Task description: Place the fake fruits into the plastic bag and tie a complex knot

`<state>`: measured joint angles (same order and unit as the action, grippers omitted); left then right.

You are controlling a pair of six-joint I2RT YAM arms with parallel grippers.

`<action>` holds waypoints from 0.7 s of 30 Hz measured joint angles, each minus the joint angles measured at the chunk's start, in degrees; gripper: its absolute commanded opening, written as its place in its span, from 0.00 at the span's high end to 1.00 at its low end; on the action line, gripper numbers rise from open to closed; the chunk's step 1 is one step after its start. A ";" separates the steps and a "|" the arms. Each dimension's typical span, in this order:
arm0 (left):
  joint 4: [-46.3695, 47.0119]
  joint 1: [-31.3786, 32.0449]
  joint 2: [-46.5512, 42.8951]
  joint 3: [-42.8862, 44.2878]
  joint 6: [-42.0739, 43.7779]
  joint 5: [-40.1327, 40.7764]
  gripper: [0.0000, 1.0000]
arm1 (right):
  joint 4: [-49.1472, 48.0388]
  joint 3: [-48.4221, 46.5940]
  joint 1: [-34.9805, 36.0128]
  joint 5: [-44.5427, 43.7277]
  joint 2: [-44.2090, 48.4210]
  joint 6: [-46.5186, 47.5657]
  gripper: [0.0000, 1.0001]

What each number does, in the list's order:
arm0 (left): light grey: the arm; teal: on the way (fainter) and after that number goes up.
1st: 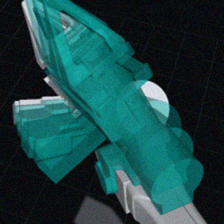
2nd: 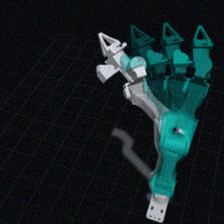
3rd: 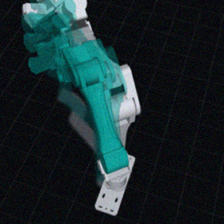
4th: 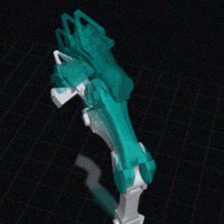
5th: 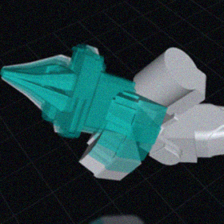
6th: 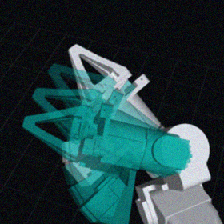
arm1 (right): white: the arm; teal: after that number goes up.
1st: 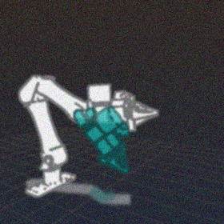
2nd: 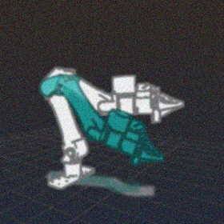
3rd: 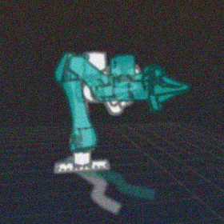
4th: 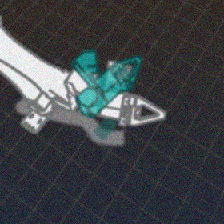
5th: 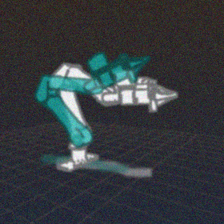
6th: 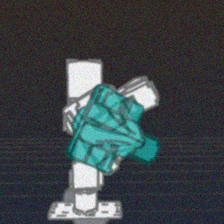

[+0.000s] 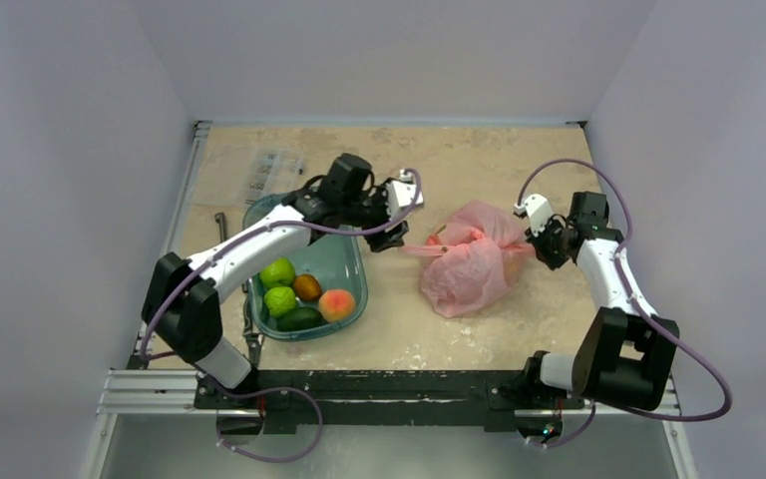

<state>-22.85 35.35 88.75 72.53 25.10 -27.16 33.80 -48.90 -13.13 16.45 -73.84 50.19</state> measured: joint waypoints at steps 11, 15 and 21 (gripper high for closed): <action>-1.05 11.19 15.80 8.15 6.14 -0.48 0.41 | 2.32 1.49 0.00 1.70 4.94 -0.44 1.00; -2.29 11.76 19.39 9.66 8.11 4.11 1.00 | 2.05 2.05 0.00 2.14 5.75 -0.79 1.00; -0.37 10.10 19.85 8.39 8.26 10.03 1.00 | -0.13 5.22 0.07 1.92 5.75 -1.51 1.00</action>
<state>-23.22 45.45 108.60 80.93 33.36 -17.12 33.67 -43.68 -13.06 18.37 -68.10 48.69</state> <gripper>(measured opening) 0.011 0.007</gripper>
